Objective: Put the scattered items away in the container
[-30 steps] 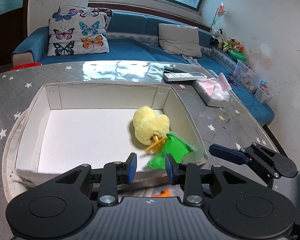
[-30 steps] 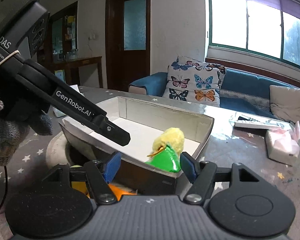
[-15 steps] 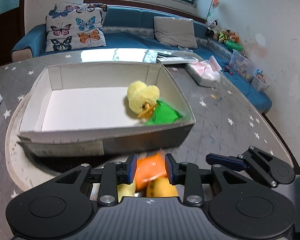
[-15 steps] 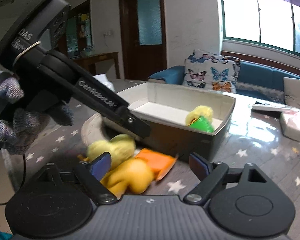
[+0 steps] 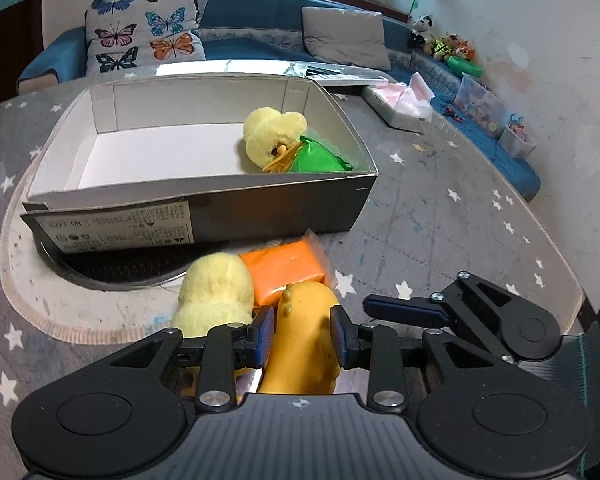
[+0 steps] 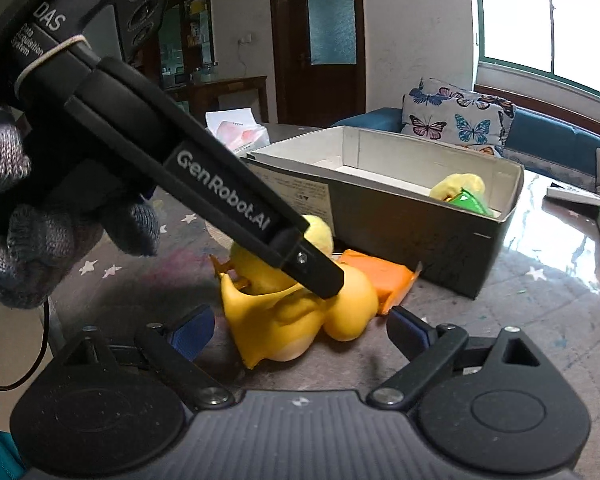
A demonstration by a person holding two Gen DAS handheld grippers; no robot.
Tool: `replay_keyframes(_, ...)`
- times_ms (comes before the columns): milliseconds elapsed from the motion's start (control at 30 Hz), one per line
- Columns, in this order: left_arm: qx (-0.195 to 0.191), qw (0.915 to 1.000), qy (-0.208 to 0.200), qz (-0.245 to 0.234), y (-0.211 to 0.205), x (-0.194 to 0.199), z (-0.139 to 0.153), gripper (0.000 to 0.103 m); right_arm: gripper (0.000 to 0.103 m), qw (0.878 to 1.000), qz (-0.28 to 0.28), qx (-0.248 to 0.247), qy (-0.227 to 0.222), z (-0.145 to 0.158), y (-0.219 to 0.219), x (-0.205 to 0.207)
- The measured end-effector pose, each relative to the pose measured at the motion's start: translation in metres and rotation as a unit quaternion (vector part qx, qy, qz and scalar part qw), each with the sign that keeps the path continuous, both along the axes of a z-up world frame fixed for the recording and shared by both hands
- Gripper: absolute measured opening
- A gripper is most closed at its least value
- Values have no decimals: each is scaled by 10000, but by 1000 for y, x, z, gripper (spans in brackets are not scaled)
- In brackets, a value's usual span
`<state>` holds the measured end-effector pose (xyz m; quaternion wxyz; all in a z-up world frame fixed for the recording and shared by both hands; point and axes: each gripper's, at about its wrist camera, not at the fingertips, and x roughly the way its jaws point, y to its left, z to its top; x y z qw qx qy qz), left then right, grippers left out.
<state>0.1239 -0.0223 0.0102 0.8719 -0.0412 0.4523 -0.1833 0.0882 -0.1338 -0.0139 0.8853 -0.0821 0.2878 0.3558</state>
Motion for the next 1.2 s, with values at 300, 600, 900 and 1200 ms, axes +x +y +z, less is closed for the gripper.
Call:
replay_keyframes(300,-140,9998,101,-81,0,0,-3,34,94,10000,-71,-51,41,-6,2,3)
replay_keyframes(600,-72,9997,159,-157,-2,0,-2,34,89,9999,0,-50,108,-10,3,6)
replay_keyframes(900,-198,9993,312,-89,5,6,-11,40,88,10000,14,-47,80,-11,5,6)
replay_keyframes(1200,-134,9992,348,-114,3,8,-14,39,89,9999,3,-44,90,-13,6,9)
